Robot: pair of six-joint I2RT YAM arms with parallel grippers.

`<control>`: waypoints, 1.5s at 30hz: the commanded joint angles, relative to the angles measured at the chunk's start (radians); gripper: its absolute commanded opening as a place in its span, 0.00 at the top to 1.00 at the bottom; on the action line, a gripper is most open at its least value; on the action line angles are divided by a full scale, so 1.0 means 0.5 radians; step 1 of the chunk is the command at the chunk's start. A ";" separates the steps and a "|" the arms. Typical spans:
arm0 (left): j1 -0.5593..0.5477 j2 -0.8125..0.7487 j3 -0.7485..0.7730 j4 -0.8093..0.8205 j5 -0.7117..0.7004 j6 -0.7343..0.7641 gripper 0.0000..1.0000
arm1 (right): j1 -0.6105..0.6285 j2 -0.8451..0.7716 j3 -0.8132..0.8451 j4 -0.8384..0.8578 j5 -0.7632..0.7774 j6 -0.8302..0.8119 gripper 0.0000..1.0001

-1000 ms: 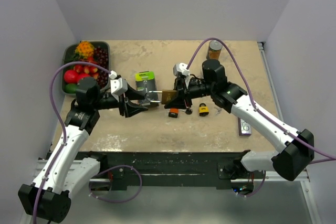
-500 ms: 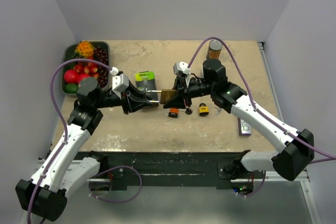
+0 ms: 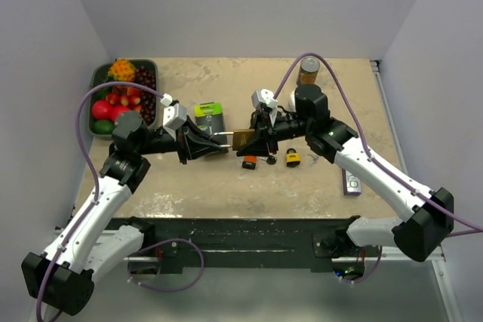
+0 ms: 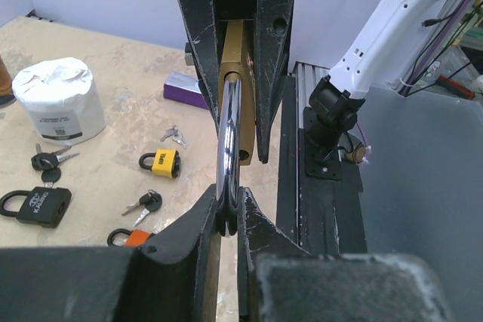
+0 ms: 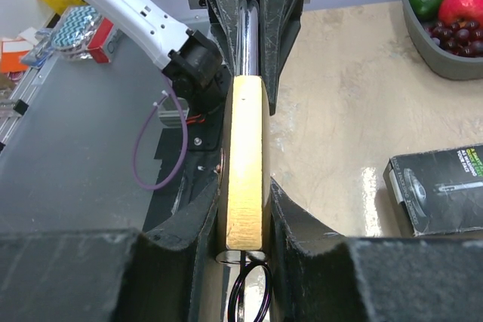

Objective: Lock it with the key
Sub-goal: Lock the lock.

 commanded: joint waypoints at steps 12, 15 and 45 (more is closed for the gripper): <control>-0.245 0.141 -0.081 0.474 -0.029 -0.405 1.00 | 0.252 0.027 0.084 0.365 0.070 -0.088 1.00; -0.279 0.187 -0.084 0.584 -0.054 -0.454 1.00 | 0.310 0.048 0.093 0.377 0.045 -0.085 1.00; -0.478 0.276 0.029 0.601 -0.122 -0.411 1.00 | 0.596 0.269 -0.027 0.414 -0.013 -0.036 1.00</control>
